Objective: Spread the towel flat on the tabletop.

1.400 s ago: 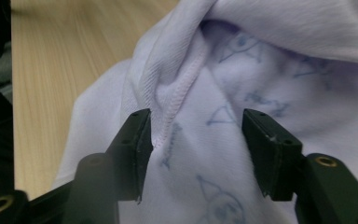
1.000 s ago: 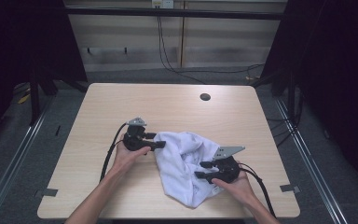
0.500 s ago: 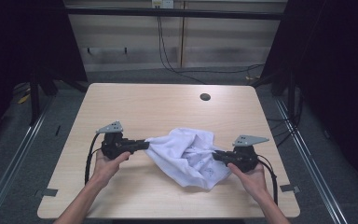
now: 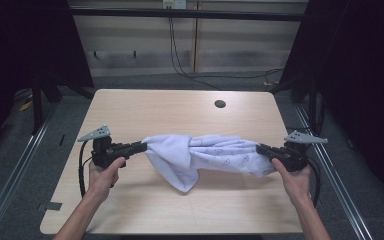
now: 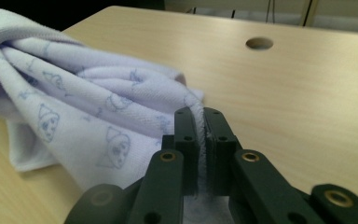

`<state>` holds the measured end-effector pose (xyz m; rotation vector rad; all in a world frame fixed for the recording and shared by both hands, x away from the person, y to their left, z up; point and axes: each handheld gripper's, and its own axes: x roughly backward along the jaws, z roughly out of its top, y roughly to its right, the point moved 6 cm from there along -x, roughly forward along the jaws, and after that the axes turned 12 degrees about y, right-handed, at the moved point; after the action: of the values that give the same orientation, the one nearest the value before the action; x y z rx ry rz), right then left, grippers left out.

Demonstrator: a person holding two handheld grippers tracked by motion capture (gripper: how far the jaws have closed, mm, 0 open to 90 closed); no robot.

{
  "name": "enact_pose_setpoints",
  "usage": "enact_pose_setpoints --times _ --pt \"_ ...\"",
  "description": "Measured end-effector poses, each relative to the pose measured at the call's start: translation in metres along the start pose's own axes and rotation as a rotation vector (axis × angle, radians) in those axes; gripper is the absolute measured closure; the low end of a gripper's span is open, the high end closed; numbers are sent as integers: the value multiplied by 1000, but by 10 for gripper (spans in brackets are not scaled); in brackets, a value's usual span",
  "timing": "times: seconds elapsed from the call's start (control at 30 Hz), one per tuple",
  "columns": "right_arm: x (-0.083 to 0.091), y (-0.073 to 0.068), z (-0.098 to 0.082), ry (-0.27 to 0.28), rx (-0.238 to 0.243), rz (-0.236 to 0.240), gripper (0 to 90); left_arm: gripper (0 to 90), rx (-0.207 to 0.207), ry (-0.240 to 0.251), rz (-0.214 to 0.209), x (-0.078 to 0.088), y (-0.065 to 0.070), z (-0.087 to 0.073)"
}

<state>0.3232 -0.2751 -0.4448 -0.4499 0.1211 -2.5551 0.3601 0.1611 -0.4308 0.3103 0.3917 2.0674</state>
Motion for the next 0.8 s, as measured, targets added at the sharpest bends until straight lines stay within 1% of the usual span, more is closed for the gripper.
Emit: enact_pose_setpoints --times 0.03,0.07,0.1,0.13,0.17,0.2,0.23,0.27,0.3,0.33,0.37,0.4,0.43,0.47,0.5,0.53,0.57,0.6,0.63,0.67,0.7,0.73,0.77,0.8 --pt "-3 -1 12 12 15 -12 852 845 -13 14 0 -2 2 9" --pt "-6 0 19 15 13 -13 852 844 -14 25 7 -4 1 15" --pt "-11 2 26 16 15 -18 852 845 -14 25 7 -4 1 15" --pt "-16 4 33 17 10 -23 852 844 -26 37 28 -9 -3 30" --pt "-16 4 33 17 10 -23 852 844 -26 37 28 -9 -3 30" --pt "-22 7 42 21 8 -27 853 844 -38 49 48 -12 -6 42" --pt "-28 10 55 27 4 -28 853 844 -44 56 56 -14 -9 49" --pt "-39 14 78 38 10 -36 853 844 -61 79 84 -18 -14 72" --pt "-39 14 78 38 10 -36 853 844 -61 79 84 -18 -14 72" --pt "-47 14 100 52 27 -43 853 844 -83 92 106 -19 -15 84" --pt "-47 14 100 52 27 -43 853 844 -102 115 114 -19 -14 97" --pt "-52 12 131 101 49 -48 852 844 -128 172 114 -17 -8 122" --pt "-52 10 141 121 60 -45 852 844 -159 181 109 -15 -2 131" --pt "-51 8 152 149 73 -38 852 844 -184 185 102 -13 5 136" --pt "-50 5 160 177 75 -34 852 843 -184 185 102 -13 5 136" --pt "-50 5 160 177 75 -34 852 843 -203 187 95 -11 12 137" --pt "-48 2 163 188 84 -24 852 842 -226 149 62 -10 24 126" --pt "-48 1 157 179 95 -21 852 841 -226 149 62 -10 24 126" --pt "-49 0 146 153 99 -14 852 840 -226 75 26 -10 31 97" --pt "-50 1 132 125 98 -13 852 837 -211 37 7 -10 33 78" --pt "-50 1 132 125 98 -13 852 835 -211 37 7 -10 33 78" --pt "-51 4 90 45 98 -2 853 833 -157 -49 -22 -11 34 34" --pt "-51 4 90 45 98 -2 853 833 -157 -49 -22 -11 34 34" --pt "-50 10 52 -13 75 4 855 833 -117 -135 -48 -13 35 -7"
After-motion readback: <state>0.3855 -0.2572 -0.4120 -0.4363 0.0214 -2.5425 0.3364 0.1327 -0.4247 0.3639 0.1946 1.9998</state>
